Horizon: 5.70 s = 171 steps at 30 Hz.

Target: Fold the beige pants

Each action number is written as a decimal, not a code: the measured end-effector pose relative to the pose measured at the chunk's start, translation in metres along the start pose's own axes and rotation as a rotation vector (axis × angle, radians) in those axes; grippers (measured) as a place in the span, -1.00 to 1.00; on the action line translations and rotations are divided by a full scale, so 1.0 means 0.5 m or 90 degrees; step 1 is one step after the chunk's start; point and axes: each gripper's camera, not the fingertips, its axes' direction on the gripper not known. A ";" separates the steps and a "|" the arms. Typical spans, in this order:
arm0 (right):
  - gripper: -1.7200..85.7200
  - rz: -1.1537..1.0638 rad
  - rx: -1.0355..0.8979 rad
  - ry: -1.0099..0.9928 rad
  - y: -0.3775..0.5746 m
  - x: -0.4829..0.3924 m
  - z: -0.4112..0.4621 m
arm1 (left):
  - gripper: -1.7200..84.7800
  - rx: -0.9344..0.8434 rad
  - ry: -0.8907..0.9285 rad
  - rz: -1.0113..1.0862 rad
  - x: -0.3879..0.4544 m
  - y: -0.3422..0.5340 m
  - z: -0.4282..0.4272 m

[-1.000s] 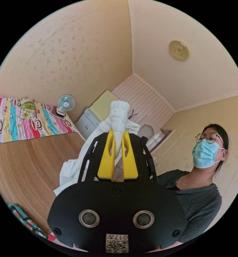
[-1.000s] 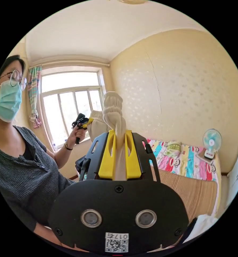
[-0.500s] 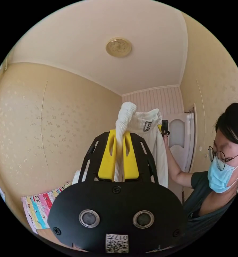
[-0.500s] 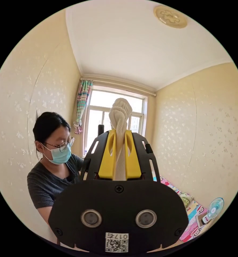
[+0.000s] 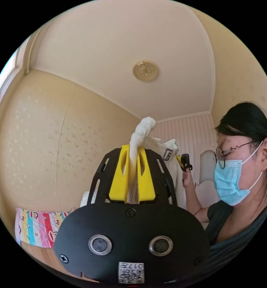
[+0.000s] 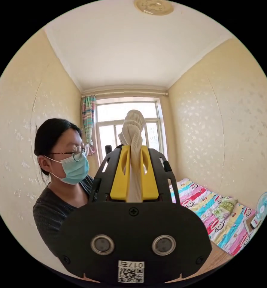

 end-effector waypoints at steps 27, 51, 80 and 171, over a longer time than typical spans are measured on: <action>-0.72 0.850 -0.711 0.176 1.326 0.923 0.068 | -0.80 -0.918 -0.466 -0.670 -1.145 1.123 0.266; -0.78 0.826 -0.890 0.449 1.323 0.518 -0.447 | -0.93 -0.926 -0.412 -0.901 -1.091 1.012 0.180; -0.92 0.636 -0.554 -0.049 1.091 0.261 -0.797 | -0.76 -0.909 -0.001 -0.781 -1.068 0.595 0.470; -0.72 0.654 -0.630 0.136 1.570 0.728 -0.202 | -0.85 -0.782 -0.192 -0.803 -1.101 0.613 -0.061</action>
